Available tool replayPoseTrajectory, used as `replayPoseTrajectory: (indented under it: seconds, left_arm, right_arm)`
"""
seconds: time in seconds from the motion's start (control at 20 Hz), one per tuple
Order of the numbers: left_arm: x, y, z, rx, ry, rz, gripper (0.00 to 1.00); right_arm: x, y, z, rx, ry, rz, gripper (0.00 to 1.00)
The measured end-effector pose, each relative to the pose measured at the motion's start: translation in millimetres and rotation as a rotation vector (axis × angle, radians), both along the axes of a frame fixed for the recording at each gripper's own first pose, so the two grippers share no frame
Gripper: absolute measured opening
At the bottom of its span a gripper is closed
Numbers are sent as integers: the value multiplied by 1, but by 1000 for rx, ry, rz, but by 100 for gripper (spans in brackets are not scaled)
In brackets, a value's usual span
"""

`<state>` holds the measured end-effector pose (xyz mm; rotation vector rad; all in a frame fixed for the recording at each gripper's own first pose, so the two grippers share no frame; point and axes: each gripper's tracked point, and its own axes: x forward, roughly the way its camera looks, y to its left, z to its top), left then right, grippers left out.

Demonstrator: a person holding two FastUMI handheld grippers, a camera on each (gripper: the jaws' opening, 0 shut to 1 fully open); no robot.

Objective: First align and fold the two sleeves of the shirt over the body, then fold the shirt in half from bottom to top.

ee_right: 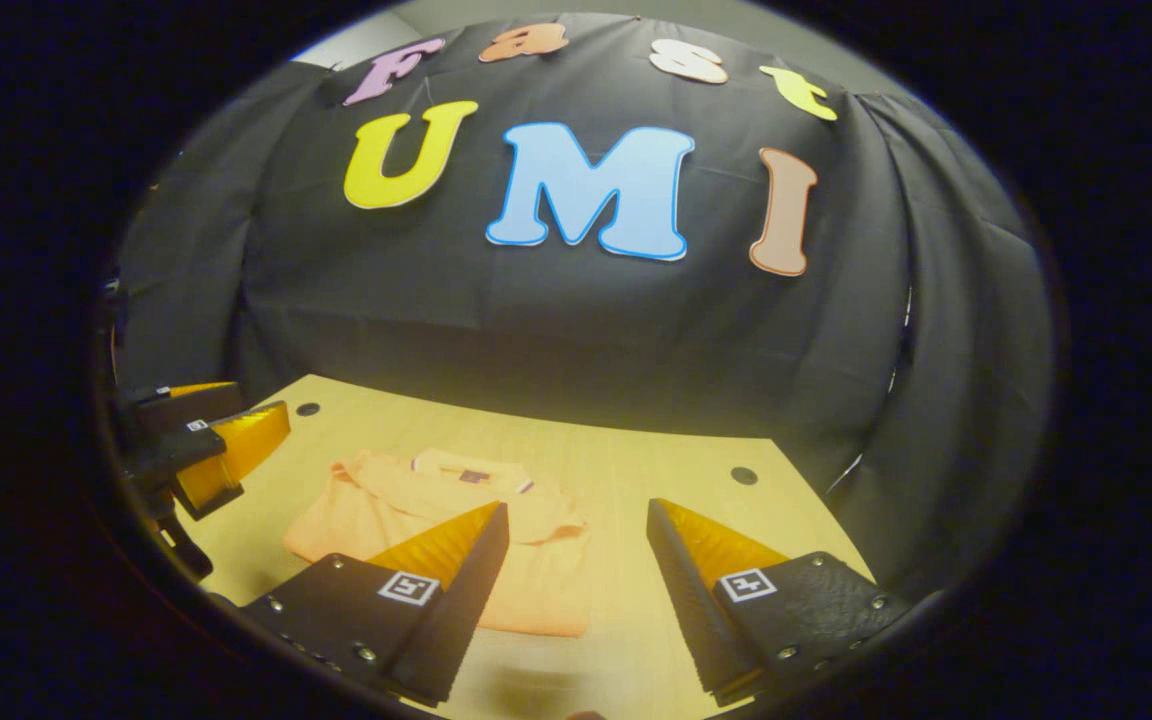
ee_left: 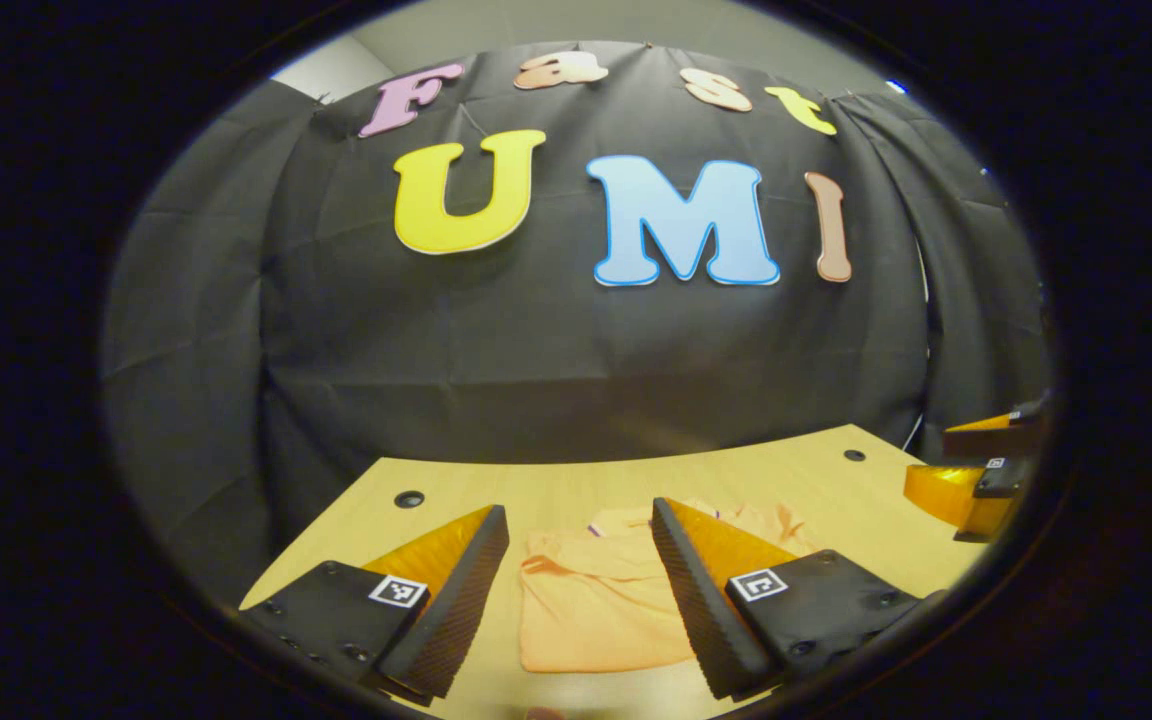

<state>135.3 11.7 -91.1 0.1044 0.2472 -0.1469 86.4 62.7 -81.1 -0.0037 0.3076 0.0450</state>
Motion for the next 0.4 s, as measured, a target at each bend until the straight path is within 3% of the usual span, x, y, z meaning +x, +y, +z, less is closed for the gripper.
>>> replayPoseTrajectory:
  seconds: [0.4]
  left_arm:
    - [-81, -10, 50, -15, -103, 72, 96]
  right_arm:
    - [-60, -28, 29, 19, -95, 38, 87]
